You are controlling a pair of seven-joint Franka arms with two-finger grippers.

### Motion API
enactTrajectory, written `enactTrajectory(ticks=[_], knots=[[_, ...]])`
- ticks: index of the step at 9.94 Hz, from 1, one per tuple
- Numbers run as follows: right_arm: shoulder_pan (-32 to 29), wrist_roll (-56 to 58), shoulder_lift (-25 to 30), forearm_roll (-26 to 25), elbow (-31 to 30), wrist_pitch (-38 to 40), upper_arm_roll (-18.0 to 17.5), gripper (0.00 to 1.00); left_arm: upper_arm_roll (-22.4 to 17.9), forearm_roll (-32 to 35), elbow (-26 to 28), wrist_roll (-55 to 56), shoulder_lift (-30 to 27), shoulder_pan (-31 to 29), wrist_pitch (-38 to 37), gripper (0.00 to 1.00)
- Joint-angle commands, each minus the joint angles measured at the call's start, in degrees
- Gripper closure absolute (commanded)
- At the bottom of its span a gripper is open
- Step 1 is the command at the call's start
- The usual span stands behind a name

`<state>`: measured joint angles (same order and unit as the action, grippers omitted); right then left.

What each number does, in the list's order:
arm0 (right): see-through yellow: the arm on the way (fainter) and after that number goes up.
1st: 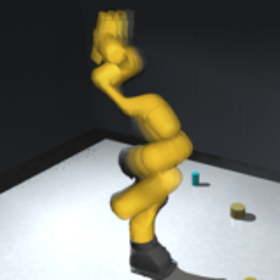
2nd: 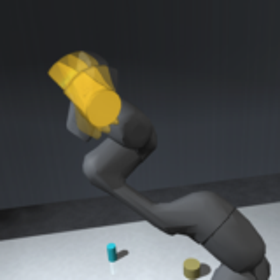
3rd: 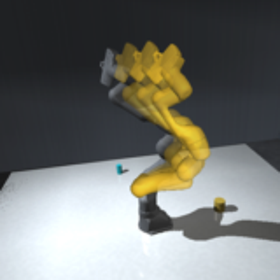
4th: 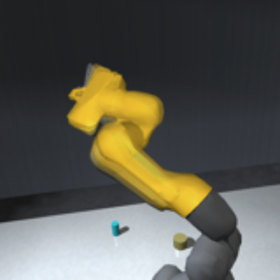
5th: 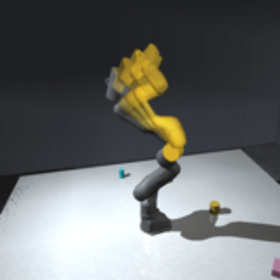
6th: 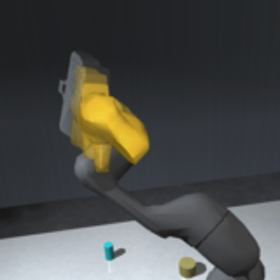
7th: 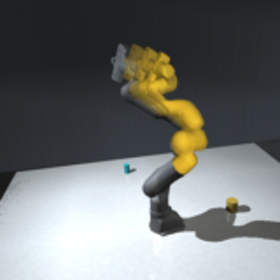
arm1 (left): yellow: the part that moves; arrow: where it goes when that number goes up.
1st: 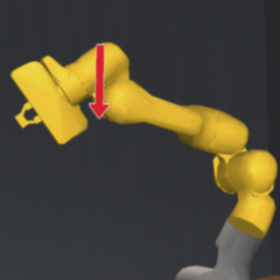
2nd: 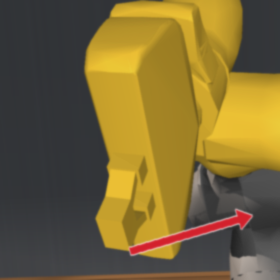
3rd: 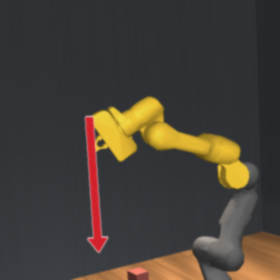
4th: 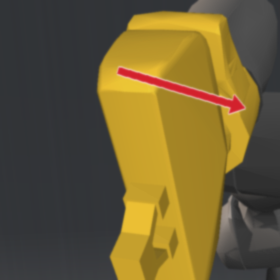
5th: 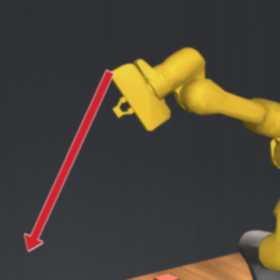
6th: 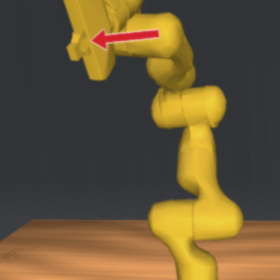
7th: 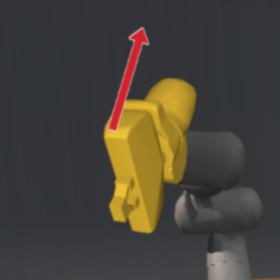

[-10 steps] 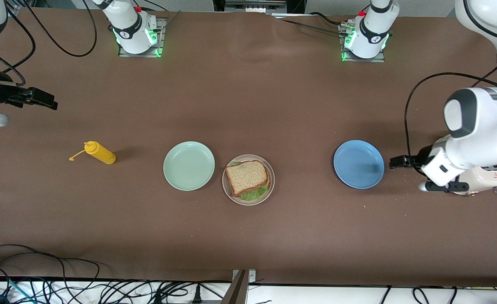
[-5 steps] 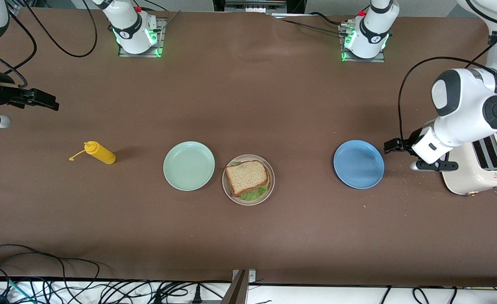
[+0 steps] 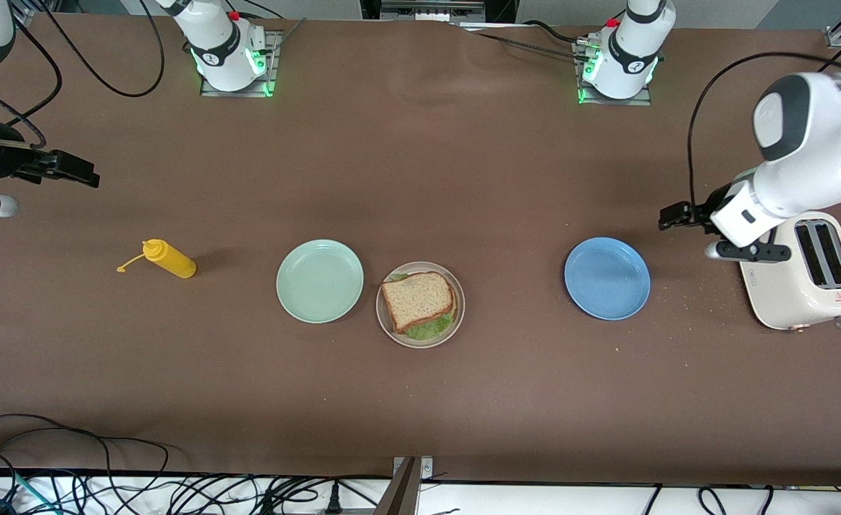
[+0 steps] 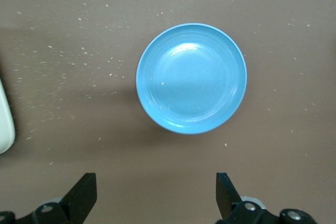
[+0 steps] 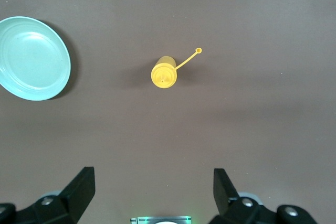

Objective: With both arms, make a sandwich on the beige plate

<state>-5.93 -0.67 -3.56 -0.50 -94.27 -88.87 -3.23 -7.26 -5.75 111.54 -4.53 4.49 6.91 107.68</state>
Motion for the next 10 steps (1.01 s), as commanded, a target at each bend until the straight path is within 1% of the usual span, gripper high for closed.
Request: enactTrajectory(ticks=[1, 3, 5, 6, 8, 10], knots=[[-0.4, -0.73, -0.22, 0.32, 0.66, 0.45, -0.37, 0.0, 0.49, 2.85, -6.12, 1.28, -1.5, 0.38, -7.45, 0.0], [-0.4, -0.73, -0.31, 0.32, 0.66, 0.45, -0.37, 0.0, 0.93, 4.35, -12.28, 1.63, -1.5, 0.38, -13.08, 0.0], [-0.4, -0.73, -0.4, 0.41, 0.75, 0.28, -0.37, 0.0, 1.11, 4.35, -21.4, 1.72, -1.42, 0.38, -21.68, 0.0], [-0.4, -0.73, -0.4, 0.41, 0.67, 0.19, -0.37, 0.0, 1.02, 4.26, -23.88, 1.72, -1.42, 0.38, -23.2, 0.0], [-0.4, -0.73, -0.4, 0.41, 0.75, 0.19, -0.37, 0.0, 0.49, 3.12, -26.8, 1.72, -1.15, 0.12, -23.22, 0.0], [-0.4, -0.65, -0.4, 0.41, 0.66, 0.1, -0.37, 0.0, 0.67, 4.08, -27.95, 1.28, -0.37, 0.99, -23.31, 0.0]])
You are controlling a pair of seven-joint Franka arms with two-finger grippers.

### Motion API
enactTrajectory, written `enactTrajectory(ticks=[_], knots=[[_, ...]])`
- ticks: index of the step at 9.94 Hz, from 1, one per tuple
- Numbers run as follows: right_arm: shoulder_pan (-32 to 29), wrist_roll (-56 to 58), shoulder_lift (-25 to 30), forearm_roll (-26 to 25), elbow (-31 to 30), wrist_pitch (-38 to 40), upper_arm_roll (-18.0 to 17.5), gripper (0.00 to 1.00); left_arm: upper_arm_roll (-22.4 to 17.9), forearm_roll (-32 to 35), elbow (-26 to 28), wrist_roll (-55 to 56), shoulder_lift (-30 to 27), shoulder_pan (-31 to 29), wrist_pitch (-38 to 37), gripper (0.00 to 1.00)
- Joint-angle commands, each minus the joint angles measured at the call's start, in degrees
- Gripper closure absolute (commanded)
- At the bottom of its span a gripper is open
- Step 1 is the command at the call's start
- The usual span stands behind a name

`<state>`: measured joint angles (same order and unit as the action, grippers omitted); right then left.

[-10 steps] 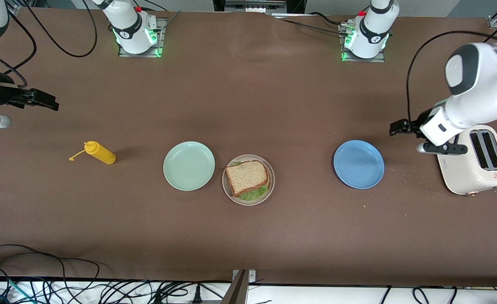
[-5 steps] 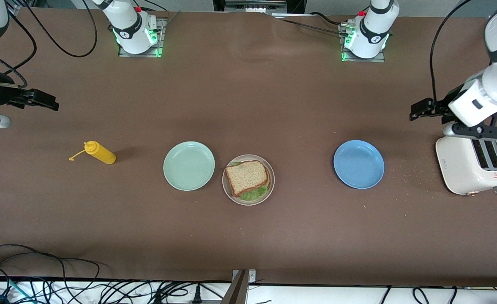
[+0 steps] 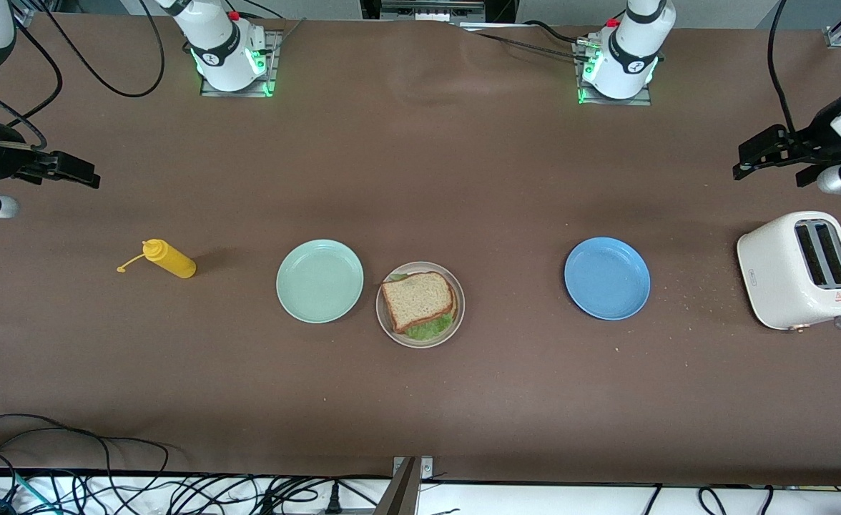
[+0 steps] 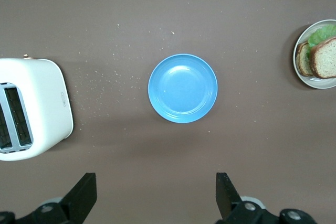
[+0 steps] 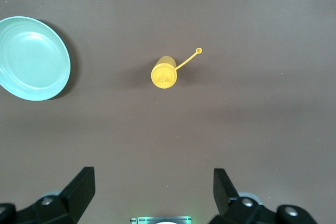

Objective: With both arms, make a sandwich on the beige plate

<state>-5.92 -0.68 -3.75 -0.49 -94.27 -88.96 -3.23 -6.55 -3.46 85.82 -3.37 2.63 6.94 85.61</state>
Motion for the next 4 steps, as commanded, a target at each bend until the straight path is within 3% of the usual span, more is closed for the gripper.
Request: enactTrajectory(ticks=[1, 4], knots=[[-0.41, -0.64, -0.21, 0.4, 0.75, 0.19, -0.37, 0.0, -0.04, 1.7, -2.5, 0.38, 2.11, 1.32, -1.23, 0.0], [-0.41, -0.55, -0.21, 0.4, 0.75, 0.1, -0.37, 0.0, -0.13, 1.79, -2.68, 0.12, 2.38, 1.32, -1.23, 0.0]])
